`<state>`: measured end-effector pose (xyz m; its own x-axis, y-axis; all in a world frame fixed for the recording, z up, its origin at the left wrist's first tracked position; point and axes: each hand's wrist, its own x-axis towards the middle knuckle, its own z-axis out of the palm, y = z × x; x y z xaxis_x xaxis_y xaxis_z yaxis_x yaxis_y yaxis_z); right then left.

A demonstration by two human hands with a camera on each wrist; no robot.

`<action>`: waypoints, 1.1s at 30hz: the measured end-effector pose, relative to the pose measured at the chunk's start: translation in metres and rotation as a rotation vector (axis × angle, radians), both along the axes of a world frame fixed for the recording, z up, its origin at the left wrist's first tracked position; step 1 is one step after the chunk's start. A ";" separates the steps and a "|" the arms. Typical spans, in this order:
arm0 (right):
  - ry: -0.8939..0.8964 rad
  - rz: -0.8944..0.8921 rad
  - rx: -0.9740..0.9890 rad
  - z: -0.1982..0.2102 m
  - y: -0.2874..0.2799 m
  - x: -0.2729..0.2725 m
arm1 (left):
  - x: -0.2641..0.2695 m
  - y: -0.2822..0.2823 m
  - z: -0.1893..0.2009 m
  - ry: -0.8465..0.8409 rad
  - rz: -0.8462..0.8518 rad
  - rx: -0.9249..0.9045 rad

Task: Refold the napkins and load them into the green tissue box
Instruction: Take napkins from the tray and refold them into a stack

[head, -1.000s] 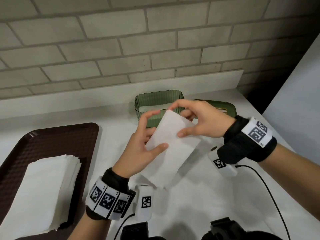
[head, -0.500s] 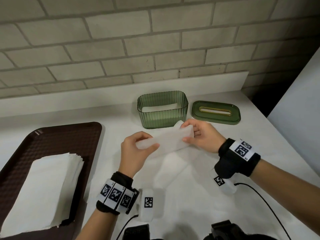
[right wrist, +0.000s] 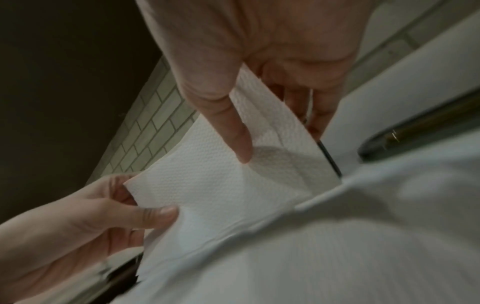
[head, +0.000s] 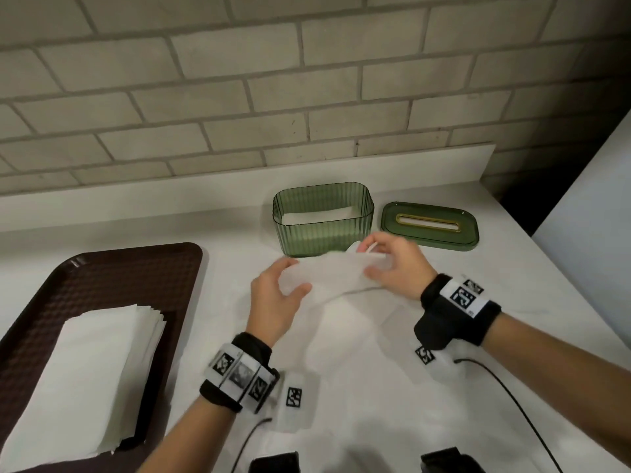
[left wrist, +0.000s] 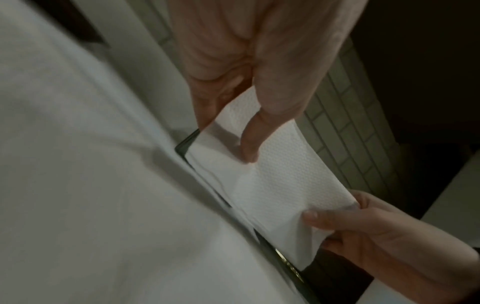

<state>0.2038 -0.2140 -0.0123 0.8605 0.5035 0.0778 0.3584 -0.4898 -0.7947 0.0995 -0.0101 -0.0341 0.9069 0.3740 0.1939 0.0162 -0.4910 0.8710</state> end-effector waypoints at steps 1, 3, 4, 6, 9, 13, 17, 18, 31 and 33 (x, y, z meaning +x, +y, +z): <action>-0.044 -0.013 0.021 0.011 0.001 0.008 | 0.008 0.006 0.009 -0.035 -0.007 0.036; -0.107 -0.056 0.092 0.036 0.009 0.027 | 0.027 0.018 0.035 -0.150 -0.027 0.099; -0.118 -0.074 0.135 0.049 0.014 0.037 | 0.038 0.023 0.049 -0.216 -0.027 0.114; -0.184 -0.120 0.206 0.068 0.028 0.059 | 0.063 0.033 0.071 -0.311 0.012 0.162; -0.324 -0.191 0.181 0.080 0.050 0.089 | 0.102 0.045 0.086 -0.257 0.127 0.265; -0.229 -0.226 0.066 0.063 0.070 0.112 | 0.136 0.057 0.074 -0.049 0.109 0.307; -0.147 -0.211 -0.051 0.034 0.070 0.120 | 0.146 0.060 0.053 0.090 0.023 0.371; -0.141 -0.209 -0.083 0.029 0.069 0.120 | 0.147 0.061 0.049 0.127 -0.002 0.399; -0.345 0.053 -0.704 0.028 0.065 0.106 | 0.144 0.046 0.059 0.568 -0.206 0.998; -0.267 0.103 -0.768 0.026 0.069 0.102 | 0.147 0.042 0.057 0.702 -0.251 0.991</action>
<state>0.3063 -0.1450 0.0138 0.8085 0.5751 -0.1248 0.5609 -0.8172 -0.1325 0.2462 0.0317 0.0227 0.9542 0.1441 -0.2623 0.1394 -0.9896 -0.0365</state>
